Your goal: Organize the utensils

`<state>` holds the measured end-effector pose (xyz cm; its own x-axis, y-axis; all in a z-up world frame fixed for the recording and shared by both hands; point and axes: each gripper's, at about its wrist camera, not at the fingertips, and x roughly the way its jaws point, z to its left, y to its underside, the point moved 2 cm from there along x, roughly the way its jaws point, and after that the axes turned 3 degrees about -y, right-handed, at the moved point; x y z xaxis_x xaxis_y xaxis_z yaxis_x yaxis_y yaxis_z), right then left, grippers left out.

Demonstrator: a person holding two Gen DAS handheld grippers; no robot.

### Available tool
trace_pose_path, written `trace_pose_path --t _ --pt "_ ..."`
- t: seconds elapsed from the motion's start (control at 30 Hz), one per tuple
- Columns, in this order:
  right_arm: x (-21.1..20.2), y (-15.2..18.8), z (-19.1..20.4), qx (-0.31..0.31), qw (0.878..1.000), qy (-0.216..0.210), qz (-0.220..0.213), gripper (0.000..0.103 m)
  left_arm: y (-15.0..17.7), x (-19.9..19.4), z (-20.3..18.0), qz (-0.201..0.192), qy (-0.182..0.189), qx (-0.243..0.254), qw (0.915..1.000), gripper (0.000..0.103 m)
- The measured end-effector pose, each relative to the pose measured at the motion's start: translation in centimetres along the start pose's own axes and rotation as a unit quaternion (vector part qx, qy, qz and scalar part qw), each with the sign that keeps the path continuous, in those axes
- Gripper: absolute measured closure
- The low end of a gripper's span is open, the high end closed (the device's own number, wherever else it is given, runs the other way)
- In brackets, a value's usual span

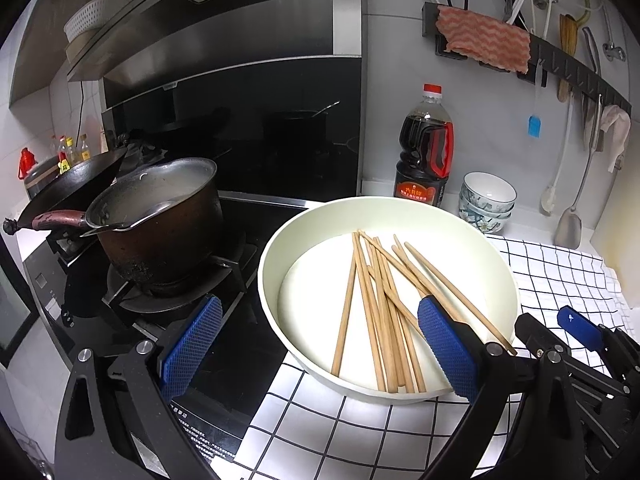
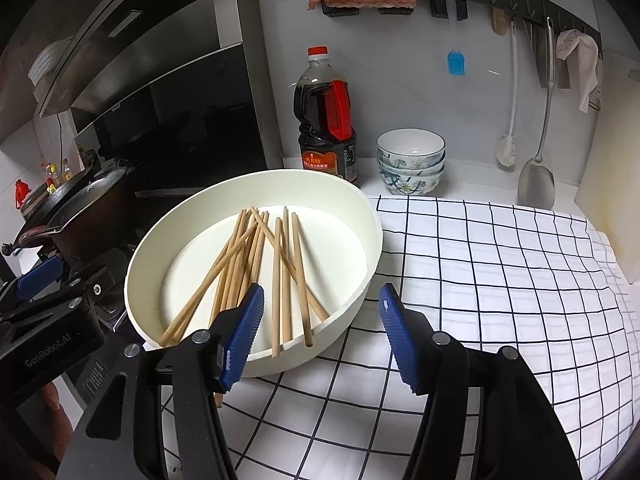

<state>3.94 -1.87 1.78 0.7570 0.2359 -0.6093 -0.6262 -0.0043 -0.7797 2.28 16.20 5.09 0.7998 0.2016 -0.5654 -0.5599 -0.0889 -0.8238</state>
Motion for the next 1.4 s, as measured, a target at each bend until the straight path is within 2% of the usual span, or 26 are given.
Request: trace_pose_path --t 1.4 --pt "-0.46 0.09 -0.02 -0.003 1.0 0.006 0.0 0.043 0.69 0.39 -0.29 0.011 -0.008 0.0 0.9999 0.006"
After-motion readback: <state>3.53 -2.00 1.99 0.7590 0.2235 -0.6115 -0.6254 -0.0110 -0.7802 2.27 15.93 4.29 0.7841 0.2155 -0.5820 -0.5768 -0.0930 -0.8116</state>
